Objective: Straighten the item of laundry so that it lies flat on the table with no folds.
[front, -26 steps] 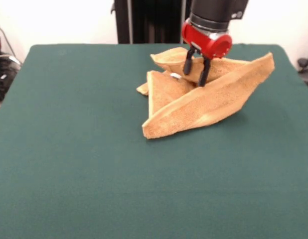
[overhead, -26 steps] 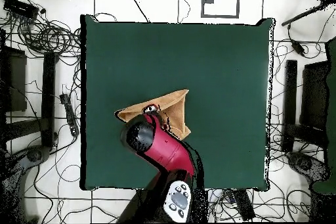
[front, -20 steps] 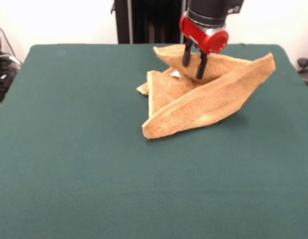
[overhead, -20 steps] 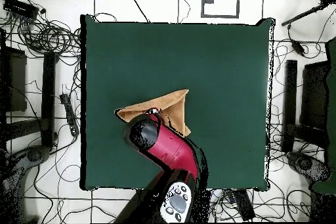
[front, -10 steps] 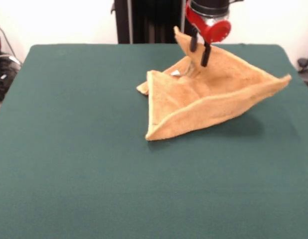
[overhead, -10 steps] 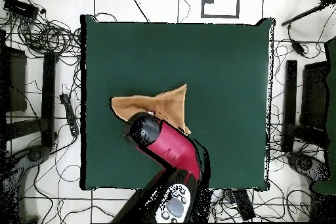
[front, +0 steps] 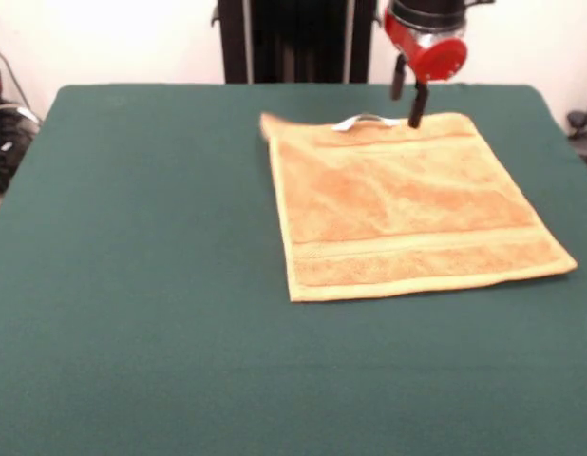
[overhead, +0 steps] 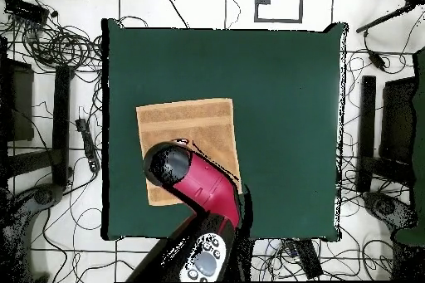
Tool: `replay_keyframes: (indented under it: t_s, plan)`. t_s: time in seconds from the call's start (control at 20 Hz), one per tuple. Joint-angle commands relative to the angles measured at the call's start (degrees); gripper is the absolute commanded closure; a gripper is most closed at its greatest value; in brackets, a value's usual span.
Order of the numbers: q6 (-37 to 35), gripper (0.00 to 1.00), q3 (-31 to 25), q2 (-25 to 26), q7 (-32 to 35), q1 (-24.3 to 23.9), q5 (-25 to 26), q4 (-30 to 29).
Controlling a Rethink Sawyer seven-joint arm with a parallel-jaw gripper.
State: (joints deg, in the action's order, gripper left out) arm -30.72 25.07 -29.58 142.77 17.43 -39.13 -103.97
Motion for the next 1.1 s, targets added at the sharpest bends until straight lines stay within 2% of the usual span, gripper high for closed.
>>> replay_keyframes:
  t_s: [0.05,0.25,0.55,0.75,0.95,1.0,1.1]
  plan:
    - [-0.9,0.00,-6.5,5.7,22.1,3.1,-5.3,2.8]
    - [-1.5,0.00,-6.0,5.6,20.8,2.5,-4.2,3.1]
    - [-1.9,0.00,-4.1,3.6,10.9,-2.3,1.7,2.1]
    - [-0.5,0.00,-4.0,3.2,2.7,-6.7,7.0,3.8]
    - [-6.5,0.00,-2.8,1.1,-3.1,-10.7,15.0,10.4]
    - [-7.9,0.00,-4.0,0.5,-6.7,-12.8,17.7,12.9]
    - [-10.2,0.00,-10.0,-0.4,-19.4,-18.8,24.6,18.8]
